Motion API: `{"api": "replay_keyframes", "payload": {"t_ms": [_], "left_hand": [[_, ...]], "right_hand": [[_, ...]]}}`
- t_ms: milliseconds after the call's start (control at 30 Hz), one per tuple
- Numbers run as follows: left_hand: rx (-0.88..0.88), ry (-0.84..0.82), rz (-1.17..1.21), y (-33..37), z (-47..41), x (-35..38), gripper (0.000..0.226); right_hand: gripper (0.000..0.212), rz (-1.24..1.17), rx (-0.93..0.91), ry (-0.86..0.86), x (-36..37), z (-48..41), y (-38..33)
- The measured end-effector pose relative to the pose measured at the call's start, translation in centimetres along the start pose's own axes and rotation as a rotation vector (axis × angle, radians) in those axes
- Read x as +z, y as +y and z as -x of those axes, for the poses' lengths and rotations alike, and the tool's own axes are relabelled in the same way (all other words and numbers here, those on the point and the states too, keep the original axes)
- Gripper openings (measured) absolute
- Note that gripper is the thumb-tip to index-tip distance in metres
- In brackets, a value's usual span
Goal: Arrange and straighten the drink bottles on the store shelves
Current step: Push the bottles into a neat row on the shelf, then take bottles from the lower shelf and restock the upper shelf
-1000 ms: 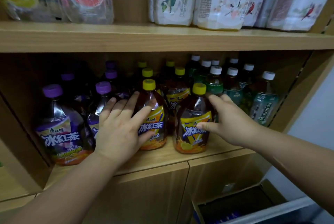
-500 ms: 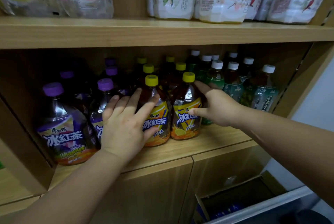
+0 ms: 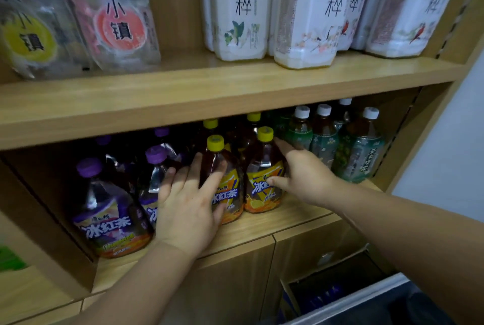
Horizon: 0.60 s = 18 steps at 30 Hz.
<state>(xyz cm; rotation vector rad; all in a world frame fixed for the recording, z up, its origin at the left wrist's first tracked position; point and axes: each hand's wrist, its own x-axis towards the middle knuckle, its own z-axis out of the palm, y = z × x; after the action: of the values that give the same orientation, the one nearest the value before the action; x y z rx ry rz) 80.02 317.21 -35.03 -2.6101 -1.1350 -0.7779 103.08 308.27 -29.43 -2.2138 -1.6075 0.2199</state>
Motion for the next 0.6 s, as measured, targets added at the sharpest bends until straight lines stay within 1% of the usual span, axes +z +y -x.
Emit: {"api": "replay_keyframes", "payload": {"t_ms": [67, 100, 167, 233, 267, 333, 433, 500, 600], "left_hand": [[-0.035, -0.16, -0.008, 0.8, -0.7, -2.2, 0.085], [-0.047, -0.259, -0.028, 1.2, -1.2, -3.8, 0.081], [-0.033, -0.472, -0.05, 2.0, -2.5, -7.3, 0.069], [-0.022, -0.636, -0.032, 2.5, -3.5, -10.6, 0.063], [-0.031, -0.69, -0.02, 2.7, -3.9, -12.3, 0.063], [-0.068, -0.783, 0.024, 3.0, -4.2, -15.7, 0.069], [-0.042, -0.96, 0.092, 3.3, -5.0, -21.7, 0.075], [-0.002, -1.008, 0.15, 3.2, -6.0, -26.2, 0.075], [-0.026, -0.903, 0.162, 3.0, -8.7, -33.0, 0.077]], "right_hand": [[0.099, 0.036, 0.079, -0.054, -1.3, 0.6, -1.0], [0.096, 0.04, 0.106, -0.082, -2.2, 0.9, -1.6], [0.082, 0.037, 0.114, -0.134, -4.7, 1.7, -3.3], [0.066, 0.033, 0.112, -0.202, -7.8, 2.8, -5.3], [0.063, 0.03, 0.11, -0.253, -9.4, 3.3, -6.3], [0.065, 0.042, 0.071, -0.357, -12.6, 4.5, -8.2], [0.069, 0.095, -0.005, -0.464, -18.1, 6.3, -10.7], [0.069, 0.142, -0.047, -0.487, -22.0, 7.1, -12.2], [0.065, 0.24, -0.082, -0.479, -28.1, 7.7, -14.4]]}}
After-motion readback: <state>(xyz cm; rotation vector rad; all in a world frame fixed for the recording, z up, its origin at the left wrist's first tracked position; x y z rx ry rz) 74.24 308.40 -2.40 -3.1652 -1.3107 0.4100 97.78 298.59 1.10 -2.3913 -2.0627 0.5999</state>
